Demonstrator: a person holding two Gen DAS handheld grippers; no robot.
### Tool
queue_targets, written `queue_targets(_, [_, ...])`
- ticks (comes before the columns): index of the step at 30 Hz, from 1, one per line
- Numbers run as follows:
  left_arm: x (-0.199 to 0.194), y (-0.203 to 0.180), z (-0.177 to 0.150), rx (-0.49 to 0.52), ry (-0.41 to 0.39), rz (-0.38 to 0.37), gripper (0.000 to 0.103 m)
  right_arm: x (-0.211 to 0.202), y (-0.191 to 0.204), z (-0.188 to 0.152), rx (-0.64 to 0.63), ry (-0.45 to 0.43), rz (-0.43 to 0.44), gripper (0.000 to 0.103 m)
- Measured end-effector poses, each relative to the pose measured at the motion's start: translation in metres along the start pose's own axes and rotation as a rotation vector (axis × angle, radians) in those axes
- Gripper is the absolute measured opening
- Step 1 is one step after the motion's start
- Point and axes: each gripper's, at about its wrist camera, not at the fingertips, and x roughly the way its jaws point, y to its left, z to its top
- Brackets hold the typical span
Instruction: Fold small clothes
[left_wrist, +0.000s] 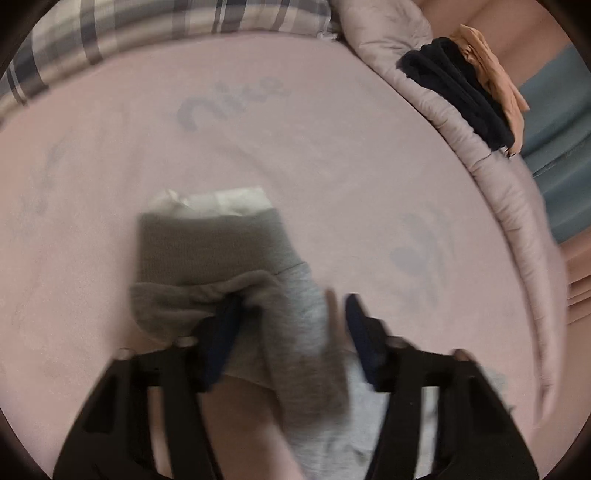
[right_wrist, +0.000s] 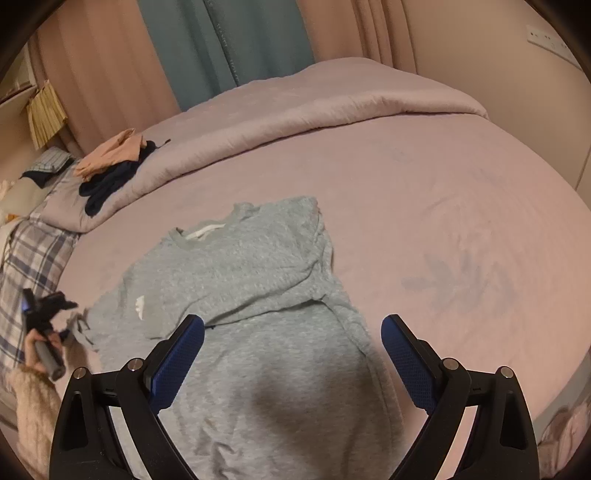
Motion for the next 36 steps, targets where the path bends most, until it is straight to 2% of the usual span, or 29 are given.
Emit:
queue_targets(1, [-0.002, 0.0, -0.001, 0.027, -0.024, 0.028, 0.023, 0.0, -0.001, 0.0, -0.002, 0.001, 0.002, 0.096])
queue_targets(2, [-0.004, 0.005, -0.003, 0.036, -0.039, 0.025, 0.015, 0.001, -0.001, 0.0, -0.002, 0.004, 0.002, 0.096])
queue_targets(4, [-0.008, 0.022, -0.004, -0.028, -0.035, -0.043, 0.01, 0.004, -0.002, -0.001, 0.002, 0.009, -0.003, 0.096])
queue_targets(7, [-0.032, 0.05, -0.01, -0.123, -0.07, -0.142, 0.008, 0.004, -0.001, -0.002, 0.005, 0.008, 0.011, 0.096])
queue_targets(12, [-0.077, 0.082, -0.039, -0.214, -0.153, -0.278, 0.008, 0.0, 0.003, -0.004, -0.012, -0.002, 0.024, 0.096])
queue_targets(16, [-0.079, 0.121, -0.071, -0.353, -0.158, -0.386, 0.01, 0.001, 0.005, -0.005, -0.014, 0.0, 0.041, 0.096])
queue_targets(19, [-0.064, 0.14, -0.088, -0.432, -0.097, -0.358, 0.013, 0.002, 0.009, -0.007, -0.021, 0.007, 0.057, 0.096])
queue_targets(22, [-0.068, 0.152, -0.103, -0.467, -0.11, -0.371, 0.011, 0.001, 0.013, -0.009, -0.036, 0.007, 0.066, 0.096])
queue_targets(24, [-0.075, 0.153, -0.105, -0.451, -0.123, -0.351, 0.017, -0.001, 0.013, -0.009, -0.038, 0.004, 0.068, 0.096])
queue_targets(25, [-0.077, 0.152, -0.104, -0.441, -0.13, -0.342, 0.027, -0.001, 0.012, -0.009, -0.036, 0.003, 0.067, 0.096])
queue_targets(26, [-0.082, 0.149, -0.103, -0.428, -0.14, -0.342, 0.043, -0.001, 0.011, -0.009, -0.03, 0.003, 0.064, 0.096])
queue_targets(27, [-0.083, 0.148, -0.101, -0.422, -0.148, -0.349, 0.052, -0.001, 0.01, -0.009, -0.026, 0.002, 0.062, 0.096])
queue_targets(28, [-0.086, 0.149, -0.099, -0.418, -0.161, -0.354, 0.069, -0.001, 0.009, -0.009, -0.021, 0.001, 0.062, 0.096])
queue_targets(29, [-0.089, 0.148, -0.097, -0.418, -0.179, -0.347, 0.08, -0.001, 0.008, -0.01, -0.019, 0.002, 0.063, 0.096])
queue_targets(32, [-0.089, 0.157, -0.092, -0.449, -0.209, -0.302, 0.084, -0.002, 0.008, -0.011, -0.022, 0.003, 0.065, 0.096])
queue_targets(36, [-0.079, 0.171, -0.08, -0.517, -0.191, -0.331, 0.084, -0.002, 0.008, -0.012, -0.025, 0.005, 0.071, 0.096])
